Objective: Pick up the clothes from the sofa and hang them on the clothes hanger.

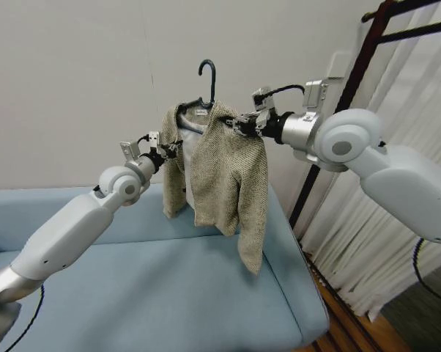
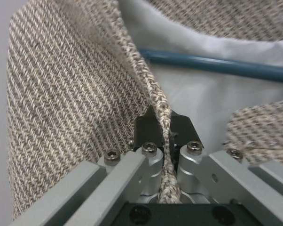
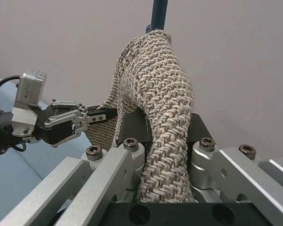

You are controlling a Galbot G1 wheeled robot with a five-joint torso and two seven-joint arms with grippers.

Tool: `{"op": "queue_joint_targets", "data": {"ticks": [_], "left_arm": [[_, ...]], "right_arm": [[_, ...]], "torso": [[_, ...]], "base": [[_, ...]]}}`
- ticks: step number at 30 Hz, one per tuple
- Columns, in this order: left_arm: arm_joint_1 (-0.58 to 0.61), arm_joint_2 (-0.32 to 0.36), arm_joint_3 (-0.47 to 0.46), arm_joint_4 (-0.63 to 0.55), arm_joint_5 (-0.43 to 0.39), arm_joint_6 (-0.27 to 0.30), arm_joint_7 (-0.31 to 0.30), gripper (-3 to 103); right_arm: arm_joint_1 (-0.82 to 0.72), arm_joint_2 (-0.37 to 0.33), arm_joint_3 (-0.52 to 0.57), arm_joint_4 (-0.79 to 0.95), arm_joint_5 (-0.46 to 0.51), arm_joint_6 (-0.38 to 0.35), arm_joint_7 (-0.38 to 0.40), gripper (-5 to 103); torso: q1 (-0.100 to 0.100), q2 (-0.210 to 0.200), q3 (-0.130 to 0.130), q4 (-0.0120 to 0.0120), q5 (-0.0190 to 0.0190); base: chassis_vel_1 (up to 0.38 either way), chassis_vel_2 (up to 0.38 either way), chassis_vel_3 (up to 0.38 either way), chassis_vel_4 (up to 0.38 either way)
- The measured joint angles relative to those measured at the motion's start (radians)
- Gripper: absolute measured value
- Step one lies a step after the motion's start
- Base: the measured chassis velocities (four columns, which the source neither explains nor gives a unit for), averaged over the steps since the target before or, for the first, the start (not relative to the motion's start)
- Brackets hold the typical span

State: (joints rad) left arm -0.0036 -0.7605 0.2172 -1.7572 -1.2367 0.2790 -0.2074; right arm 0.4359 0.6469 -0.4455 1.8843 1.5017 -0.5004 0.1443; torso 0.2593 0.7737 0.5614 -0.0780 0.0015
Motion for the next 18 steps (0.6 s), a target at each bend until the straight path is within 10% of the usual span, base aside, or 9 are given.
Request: {"op": "queue_joint_targets", "data": {"ticks": [18], "left_arm": [[-0.209, 0.009, 0.099, -0.073, -0.035, 0.033, 0.038, 2]], "right_arm": [[-0.031, 0.025, -0.006, -0.044, -0.074, 0.001, 0.021, 10]], "torso": [[0.000, 0.000, 0.000, 0.0001, 0.0000]], "base": [[0.000, 0.000, 0.000, 0.000]]}}
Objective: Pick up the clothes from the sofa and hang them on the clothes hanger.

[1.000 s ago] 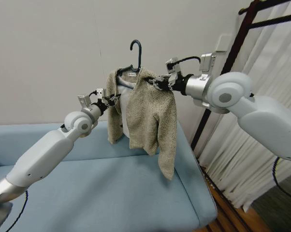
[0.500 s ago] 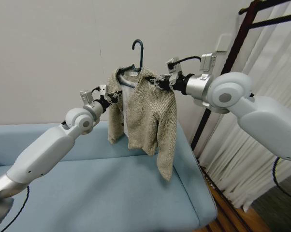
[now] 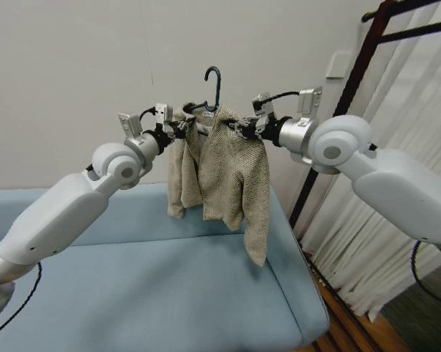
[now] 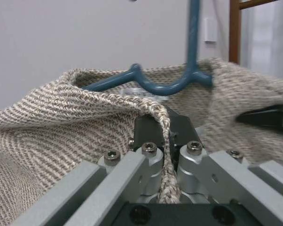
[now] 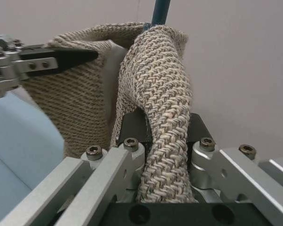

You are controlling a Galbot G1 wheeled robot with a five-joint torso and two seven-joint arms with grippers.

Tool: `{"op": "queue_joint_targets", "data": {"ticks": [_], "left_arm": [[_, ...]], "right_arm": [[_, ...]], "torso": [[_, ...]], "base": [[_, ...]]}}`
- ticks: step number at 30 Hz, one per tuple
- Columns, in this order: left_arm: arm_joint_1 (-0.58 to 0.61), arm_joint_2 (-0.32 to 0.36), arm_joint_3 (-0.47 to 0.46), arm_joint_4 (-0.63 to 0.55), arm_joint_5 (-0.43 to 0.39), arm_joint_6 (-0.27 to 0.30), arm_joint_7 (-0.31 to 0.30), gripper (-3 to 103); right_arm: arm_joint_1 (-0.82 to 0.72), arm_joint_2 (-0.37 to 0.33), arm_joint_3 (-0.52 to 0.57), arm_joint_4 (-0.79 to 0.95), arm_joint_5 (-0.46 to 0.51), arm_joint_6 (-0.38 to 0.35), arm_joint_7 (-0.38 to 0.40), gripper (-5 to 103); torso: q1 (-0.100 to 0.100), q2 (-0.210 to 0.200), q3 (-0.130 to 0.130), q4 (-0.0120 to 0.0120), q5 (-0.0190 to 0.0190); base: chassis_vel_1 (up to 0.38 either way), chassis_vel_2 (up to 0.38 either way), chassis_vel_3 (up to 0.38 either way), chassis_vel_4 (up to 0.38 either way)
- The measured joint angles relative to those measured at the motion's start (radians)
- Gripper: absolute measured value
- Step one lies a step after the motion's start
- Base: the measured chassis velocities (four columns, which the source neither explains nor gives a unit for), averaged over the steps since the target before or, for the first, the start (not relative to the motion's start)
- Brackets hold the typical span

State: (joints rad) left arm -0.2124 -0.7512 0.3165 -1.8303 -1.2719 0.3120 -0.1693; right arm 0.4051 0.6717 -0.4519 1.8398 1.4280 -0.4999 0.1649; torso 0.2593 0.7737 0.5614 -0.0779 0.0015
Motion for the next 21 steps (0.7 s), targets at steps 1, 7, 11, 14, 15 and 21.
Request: {"op": "queue_joint_targets", "data": {"ticks": [1, 7, 11, 14, 15, 21], "left_arm": [[0.000, 0.000, 0.000, 0.000, 0.000, 0.000, 0.000, 2], [-0.007, 0.013, 0.004, -0.066, -0.007, 0.029, 0.001, 2], [0.027, 0.029, -0.005, -0.115, -0.007, 0.044, 0.001, 2], [0.051, 0.042, -0.015, -0.130, -0.005, 0.055, 0.002, 2], [0.061, 0.047, -0.019, -0.134, -0.004, 0.057, 0.004, 2], [0.194, 0.116, -0.100, -0.162, 0.038, 0.105, 0.029, 2]], "right_arm": [[0.000, 0.000, 0.000, 0.000, 0.000, 0.000, 0.000, 10], [-0.007, -0.003, 0.003, -0.018, -0.004, 0.000, 0.010, 10], [-0.013, -0.004, 0.005, -0.031, -0.004, 0.000, 0.019, 10], [-0.014, -0.006, 0.005, -0.031, -0.004, 0.000, 0.019, 10], [-0.014, -0.006, 0.005, -0.031, -0.003, 0.000, 0.019, 10], [0.009, -0.011, 0.003, -0.024, 0.015, -0.011, 0.010, 10]], "torso": [[0.000, 0.000, 0.000, 0.0000, 0.0000], [0.000, 0.000, 0.000, -0.0001, 0.0001], [0.000, 0.000, 0.000, 0.0002, -0.0001], [0.000, 0.000, 0.000, 0.0000, 0.0001], [0.000, 0.000, 0.000, -0.0001, 0.0000], [0.000, 0.000, 0.000, 0.0003, -0.0003]], "base": [[0.000, 0.000, 0.000, 0.000], [0.000, 0.000, 0.000, 0.000], [0.000, 0.000, 0.000, 0.000], [0.000, 0.000, 0.000, 0.000], [0.000, 0.000, 0.000, 0.000], [0.000, 0.000, 0.000, 0.000]]}}
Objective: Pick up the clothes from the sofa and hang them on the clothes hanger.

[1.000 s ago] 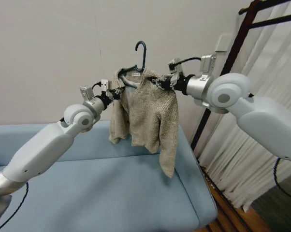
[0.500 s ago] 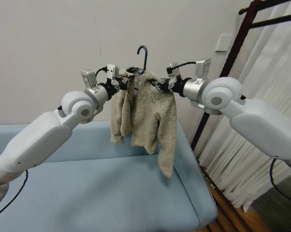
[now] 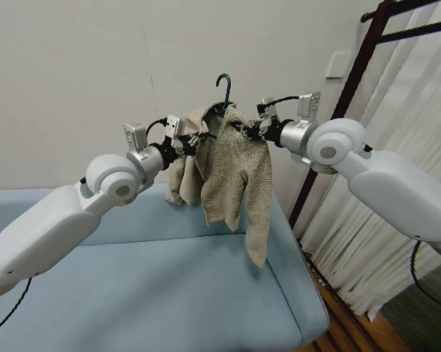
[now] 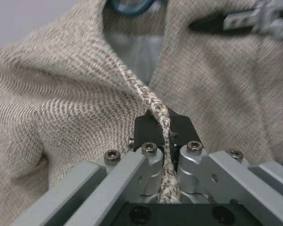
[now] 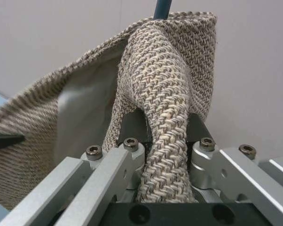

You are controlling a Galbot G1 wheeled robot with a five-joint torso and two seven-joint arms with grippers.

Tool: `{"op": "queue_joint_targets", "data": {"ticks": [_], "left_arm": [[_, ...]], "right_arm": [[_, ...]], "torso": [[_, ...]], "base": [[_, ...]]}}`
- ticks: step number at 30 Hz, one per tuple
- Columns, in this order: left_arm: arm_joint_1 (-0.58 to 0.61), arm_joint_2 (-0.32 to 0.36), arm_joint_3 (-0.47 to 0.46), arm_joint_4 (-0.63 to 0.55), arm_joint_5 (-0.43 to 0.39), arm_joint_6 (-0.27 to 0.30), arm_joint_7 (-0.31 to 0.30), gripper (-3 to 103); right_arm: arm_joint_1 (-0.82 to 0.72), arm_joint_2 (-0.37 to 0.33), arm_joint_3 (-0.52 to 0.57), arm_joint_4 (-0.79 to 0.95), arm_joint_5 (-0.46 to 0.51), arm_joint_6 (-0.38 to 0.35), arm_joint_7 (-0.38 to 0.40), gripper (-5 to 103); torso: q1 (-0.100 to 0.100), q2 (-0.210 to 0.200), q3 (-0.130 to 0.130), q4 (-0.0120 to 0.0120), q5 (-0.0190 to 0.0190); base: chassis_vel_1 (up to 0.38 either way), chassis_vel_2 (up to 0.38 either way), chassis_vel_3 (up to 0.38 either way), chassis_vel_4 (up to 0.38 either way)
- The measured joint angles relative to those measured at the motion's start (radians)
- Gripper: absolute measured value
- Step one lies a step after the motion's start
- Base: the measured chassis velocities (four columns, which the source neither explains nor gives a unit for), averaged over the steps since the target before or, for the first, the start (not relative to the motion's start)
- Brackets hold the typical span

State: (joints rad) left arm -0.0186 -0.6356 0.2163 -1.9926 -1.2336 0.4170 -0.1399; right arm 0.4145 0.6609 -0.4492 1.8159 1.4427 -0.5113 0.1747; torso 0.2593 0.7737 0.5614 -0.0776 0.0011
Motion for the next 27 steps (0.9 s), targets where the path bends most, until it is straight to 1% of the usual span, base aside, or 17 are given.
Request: {"op": "queue_joint_targets", "data": {"ticks": [3, 4, 5, 6, 8, 9, 11, 12, 15, 17, 21, 22, 23, 24, 27], "left_arm": [[0.031, 0.015, -0.020, 0.002, 0.023, 0.013, 0.011, 2], [0.038, 0.016, -0.025, 0.006, 0.030, 0.020, 0.013, 0], [0.042, 0.016, -0.028, 0.009, 0.035, 0.022, 0.015, 5], [0.042, 0.016, -0.028, 0.009, 0.035, 0.022, 0.015, 5], [0.044, 0.010, -0.028, 0.017, 0.044, 0.022, 0.015, 15], [0.044, 0.007, -0.028, 0.018, 0.046, 0.022, 0.015, 15], [0.046, 0.001, -0.027, 0.018, 0.053, 0.022, 0.010, 26], [0.046, 0.001, -0.027, 0.018, 0.053, 0.022, 0.010, 26], [0.060, 0.006, -0.027, 0.008, 0.058, 0.033, 0.009, 43], [0.066, 0.010, -0.028, 0.004, 0.059, 0.034, 0.009, 43], [0.089, 0.027, -0.043, -0.013, 0.060, 0.037, 0.010, 64], [0.089, 0.027, -0.043, -0.013, 0.060, 0.037, 0.010, 64], [0.096, 0.033, -0.048, -0.017, 0.060, 0.038, 0.010, 70], [0.100, 0.037, -0.051, -0.021, 0.060, 0.038, 0.010, 70], [0.131, 0.064, -0.079, -0.045, 0.059, 0.036, 0.023, 86]], "right_arm": [[0.012, -0.005, -0.003, 0.014, 0.015, -0.006, -0.003, 10], [0.017, -0.005, -0.003, 0.017, 0.022, -0.009, -0.003, 10], [0.022, -0.005, -0.003, 0.021, 0.028, -0.010, -0.002, 10], [0.022, -0.005, -0.003, 0.021, 0.028, -0.010, -0.002, 10], [0.030, -0.005, -0.002, 0.027, 0.038, -0.012, 0.002, 10], [0.033, -0.005, -0.002, 0.030, 0.044, -0.014, 0.004, 10], [0.043, -0.013, 0.000, 0.041, 0.060, -0.020, 0.007, 10], [0.043, -0.013, 0.000, 0.041, 0.060, -0.020, 0.007, 10], [0.058, -0.028, 0.001, 0.053, 0.086, -0.025, 0.012, 10], [0.063, -0.031, 0.002, 0.055, 0.092, -0.027, 0.014, 10], [0.074, -0.033, 0.002, 0.058, 0.104, -0.029, 0.015, 10], [0.074, -0.033, 0.002, 0.058, 0.104, -0.029, 0.015, 10], [0.074, -0.031, 0.002, 0.059, 0.104, -0.029, 0.015, 10], [0.075, -0.030, 0.002, 0.059, 0.104, -0.029, 0.015, 10], [0.081, -0.028, 0.003, 0.059, 0.105, -0.030, 0.014, 10]], "torso": [[0.000, 0.000, 0.000, 0.0001, -0.0001], [0.000, 0.000, 0.000, 0.0001, -0.0001], [0.000, 0.000, 0.000, -0.0002, 0.0001], [0.000, 0.000, 0.000, -0.0002, 0.0001], [0.000, 0.000, 0.000, -0.0004, 0.0002], [0.000, 0.000, 0.000, -0.0005, 0.0003], [0.000, 0.000, 0.000, -0.0005, 0.0003], [0.000, 0.000, 0.000, -0.0005, 0.0003], [0.000, 0.000, 0.000, -0.0005, 0.0004], [0.000, 0.000, 0.000, -0.0005, 0.0004], [0.000, 0.000, 0.000, -0.0004, 0.0003], [0.000, 0.000, 0.000, -0.0004, 0.0003], [0.000, 0.000, 0.000, -0.0004, 0.0003], [0.000, 0.000, 0.000, -0.0003, 0.0004], [0.000, 0.000, 0.000, -0.0001, 0.0003]], "base": [[0.000, 0.000, 0.000, 0.000], [0.000, 0.000, 0.000, 0.000], [0.000, 0.000, 0.000, 0.000], [0.000, 0.000, 0.000, 0.000], [0.000, 0.000, 0.000, 0.000], [0.000, 0.000, 0.000, 0.000], [0.000, 0.000, 0.000, 0.000], [0.000, 0.000, 0.000, 0.000], [0.000, 0.000, 0.000, 0.000], [0.000, 0.000, 0.000, 0.000], [0.000, 0.000, 0.000, 0.000], [0.000, 0.000, 0.000, 0.000], [0.000, 0.000, 0.000, 0.000], [0.000, 0.000, 0.000, 0.000], [0.000, 0.000, 0.000, 0.000]]}}
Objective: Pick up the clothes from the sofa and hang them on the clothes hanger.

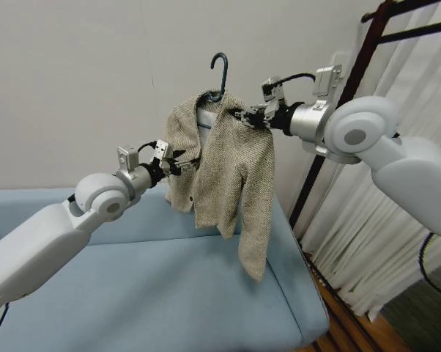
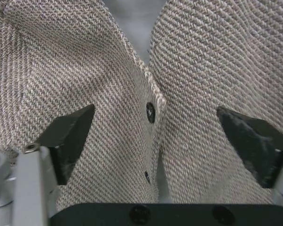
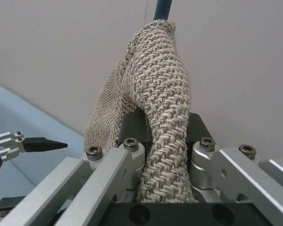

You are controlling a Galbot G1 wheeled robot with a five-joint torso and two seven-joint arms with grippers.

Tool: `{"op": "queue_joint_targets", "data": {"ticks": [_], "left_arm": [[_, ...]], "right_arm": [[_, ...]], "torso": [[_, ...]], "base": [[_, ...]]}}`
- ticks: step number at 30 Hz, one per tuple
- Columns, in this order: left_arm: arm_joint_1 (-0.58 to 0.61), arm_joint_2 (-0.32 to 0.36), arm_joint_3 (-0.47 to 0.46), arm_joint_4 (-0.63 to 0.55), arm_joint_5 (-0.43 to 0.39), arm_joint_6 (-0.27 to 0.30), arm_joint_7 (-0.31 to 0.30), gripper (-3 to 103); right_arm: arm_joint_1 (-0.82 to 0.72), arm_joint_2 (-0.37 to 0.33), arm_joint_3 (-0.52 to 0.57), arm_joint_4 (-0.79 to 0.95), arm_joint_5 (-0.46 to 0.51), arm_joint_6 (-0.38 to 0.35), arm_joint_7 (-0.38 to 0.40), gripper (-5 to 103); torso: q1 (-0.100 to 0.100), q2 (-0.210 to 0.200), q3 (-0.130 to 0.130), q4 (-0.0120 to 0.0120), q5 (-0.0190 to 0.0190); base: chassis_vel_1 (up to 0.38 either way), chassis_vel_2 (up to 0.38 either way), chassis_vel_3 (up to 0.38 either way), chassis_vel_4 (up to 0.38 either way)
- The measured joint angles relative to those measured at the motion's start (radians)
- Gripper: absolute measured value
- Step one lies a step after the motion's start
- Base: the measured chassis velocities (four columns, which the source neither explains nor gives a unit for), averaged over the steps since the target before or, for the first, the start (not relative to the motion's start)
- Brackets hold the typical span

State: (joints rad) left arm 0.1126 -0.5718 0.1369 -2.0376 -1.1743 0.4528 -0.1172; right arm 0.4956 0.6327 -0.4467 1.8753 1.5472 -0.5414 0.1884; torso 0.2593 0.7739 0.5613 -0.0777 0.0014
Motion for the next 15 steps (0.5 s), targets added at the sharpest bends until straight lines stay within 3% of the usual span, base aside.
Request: {"op": "queue_joint_targets", "data": {"ticks": [2, 5, 11, 15], "left_arm": [[0.006, 0.004, -0.006, -0.005, -0.001, -0.001, 0.002, 86], [0.036, 0.028, -0.041, -0.026, -0.006, -0.012, 0.003, 99], [0.094, 0.070, -0.114, -0.059, -0.037, -0.023, -0.003, 100], [0.189, 0.138, -0.216, -0.097, -0.067, -0.051, -0.028, 100]], "right_arm": [[0.002, 0.000, 0.001, 0.001, 0.000, -0.002, 0.001, 10], [0.006, 0.001, 0.022, 0.013, 0.022, -0.019, 0.034, 10], [-0.004, 0.000, 0.061, 0.032, 0.056, -0.034, 0.080, 10], [-0.014, -0.001, 0.103, 0.041, 0.070, -0.054, 0.131, 10]], "torso": [[0.000, 0.000, 0.000, 0.0000, 0.0001], [0.000, 0.000, 0.000, -0.0003, 0.0000], [0.000, 0.000, 0.000, -0.0003, 0.0000], [0.000, 0.000, 0.000, -0.0001, 0.0000]], "base": [[0.000, 0.000, 0.000, 0.000], [0.000, 0.000, 0.000, 0.000], [0.000, 0.000, 0.000, 0.000], [0.000, 0.000, 0.000, 0.000]]}}
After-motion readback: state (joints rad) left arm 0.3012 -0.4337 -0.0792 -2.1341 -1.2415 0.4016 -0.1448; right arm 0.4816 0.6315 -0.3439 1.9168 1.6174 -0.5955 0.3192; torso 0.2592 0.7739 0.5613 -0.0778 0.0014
